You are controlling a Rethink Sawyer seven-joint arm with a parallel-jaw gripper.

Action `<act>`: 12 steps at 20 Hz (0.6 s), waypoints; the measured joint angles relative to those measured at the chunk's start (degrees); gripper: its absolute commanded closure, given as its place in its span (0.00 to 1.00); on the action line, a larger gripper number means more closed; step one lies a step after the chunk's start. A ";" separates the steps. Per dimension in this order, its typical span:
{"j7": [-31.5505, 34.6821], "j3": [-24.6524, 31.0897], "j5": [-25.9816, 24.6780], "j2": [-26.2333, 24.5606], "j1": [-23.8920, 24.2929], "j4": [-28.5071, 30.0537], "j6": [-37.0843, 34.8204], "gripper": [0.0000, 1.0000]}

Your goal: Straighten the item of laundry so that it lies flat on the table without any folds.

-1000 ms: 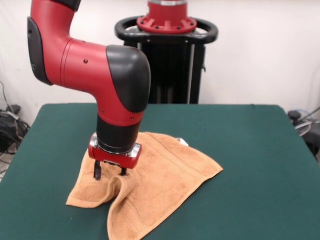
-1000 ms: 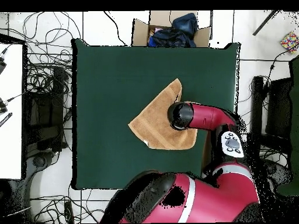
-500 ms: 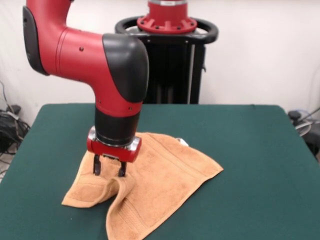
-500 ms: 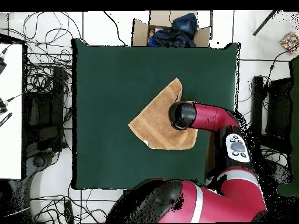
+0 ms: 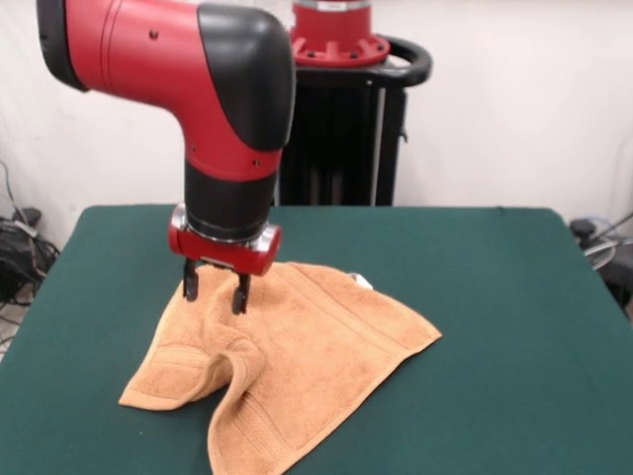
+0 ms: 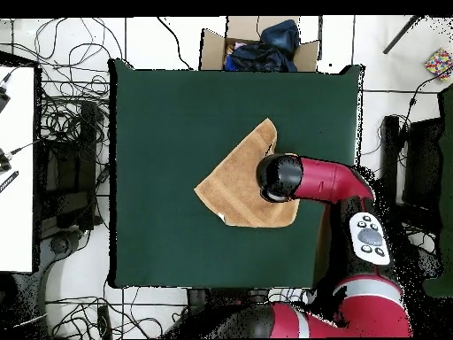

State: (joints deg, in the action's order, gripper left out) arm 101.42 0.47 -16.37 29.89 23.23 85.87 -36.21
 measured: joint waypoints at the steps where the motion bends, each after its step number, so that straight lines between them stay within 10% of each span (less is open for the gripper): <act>1: 0.00 0.02 -0.01 0.36 0.00 0.07 -0.32 0.00; 12: 0.00 1.39 -0.01 1.19 -0.04 0.11 -0.69 0.00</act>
State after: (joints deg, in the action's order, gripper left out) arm 101.42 1.86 -16.38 31.08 23.20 85.97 -36.90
